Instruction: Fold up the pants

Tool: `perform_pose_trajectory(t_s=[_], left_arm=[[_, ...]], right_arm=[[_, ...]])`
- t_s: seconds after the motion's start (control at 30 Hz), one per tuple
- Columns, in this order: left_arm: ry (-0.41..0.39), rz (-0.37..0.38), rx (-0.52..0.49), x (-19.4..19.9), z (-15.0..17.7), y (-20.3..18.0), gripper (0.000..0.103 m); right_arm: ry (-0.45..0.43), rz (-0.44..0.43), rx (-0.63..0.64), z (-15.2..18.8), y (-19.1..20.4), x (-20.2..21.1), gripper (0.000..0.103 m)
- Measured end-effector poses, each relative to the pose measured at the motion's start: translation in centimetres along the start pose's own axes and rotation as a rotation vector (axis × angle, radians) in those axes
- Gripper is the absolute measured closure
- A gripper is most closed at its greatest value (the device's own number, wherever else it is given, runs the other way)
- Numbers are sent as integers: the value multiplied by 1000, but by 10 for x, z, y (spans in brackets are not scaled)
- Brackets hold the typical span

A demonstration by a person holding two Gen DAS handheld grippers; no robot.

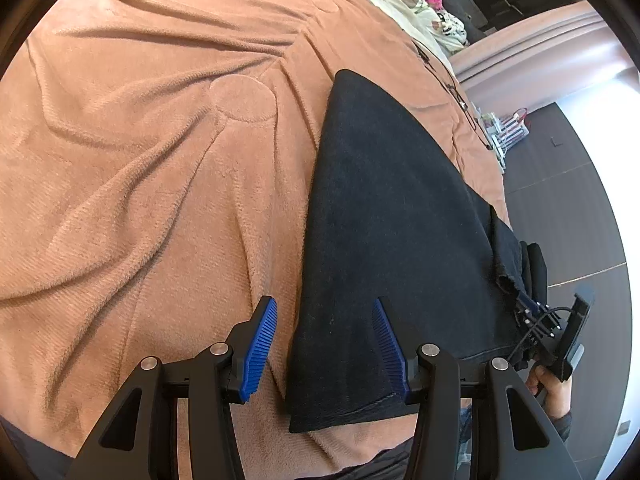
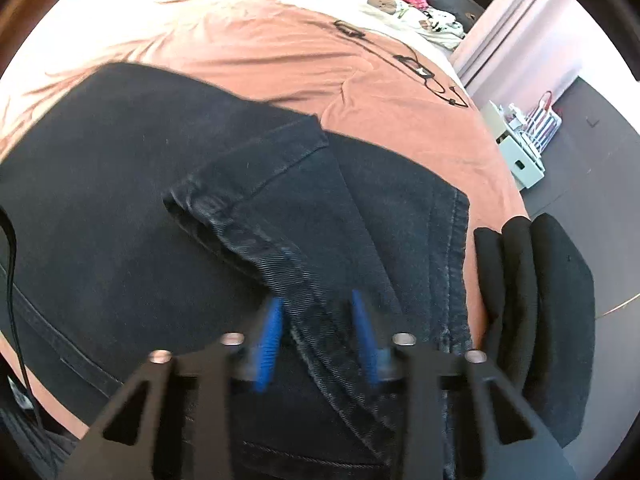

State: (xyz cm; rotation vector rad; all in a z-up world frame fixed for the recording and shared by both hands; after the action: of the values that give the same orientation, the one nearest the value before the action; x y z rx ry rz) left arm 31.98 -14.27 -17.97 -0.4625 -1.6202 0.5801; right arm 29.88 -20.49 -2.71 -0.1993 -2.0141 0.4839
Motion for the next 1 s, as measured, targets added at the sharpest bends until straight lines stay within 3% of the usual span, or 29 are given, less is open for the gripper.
perform_pose_trajectory(t_s=[0.03,0.13,0.37,0.53,0.7,0.9,1.0], left_arm=[[0,-1,1,0,0,0,51],[0,-3,1,1,0,-1,51],[-3,4,-2,1,-2,-4,51],[4,3,-16,0,-4,-6,51],[13,-1,-27,-2,-9,-8,51],[32,4,-34,-7,-17,-8,51],[43,15,-40,-9,-20,-7,51]], right_arm=[[-11,0,-12,1,-3,4,88],[-37,-19,-49,2,-12,9,95],[-58,-22,-191,3,-63,9,96],[-1,0,-384,5,-118,1,95],[-8,-90,-477,23,-137,1,95],[20,-205,-498,44,-136,-13,86],[21,-254,-516,52,-138,-16,64]])
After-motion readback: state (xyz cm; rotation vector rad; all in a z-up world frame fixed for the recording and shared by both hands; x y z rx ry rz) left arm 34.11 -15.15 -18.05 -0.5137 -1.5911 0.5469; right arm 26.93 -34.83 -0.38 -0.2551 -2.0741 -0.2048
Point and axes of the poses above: each gripper's, at about its wrist camera, not at the fingertips, and x roughly against the way its jaws point, y to its left, z to its underside, the point moved 5 cm from there along -x, roughly the way its jaws point, and after that the axes turned 13 degrees about y, right-handed, at the moved point
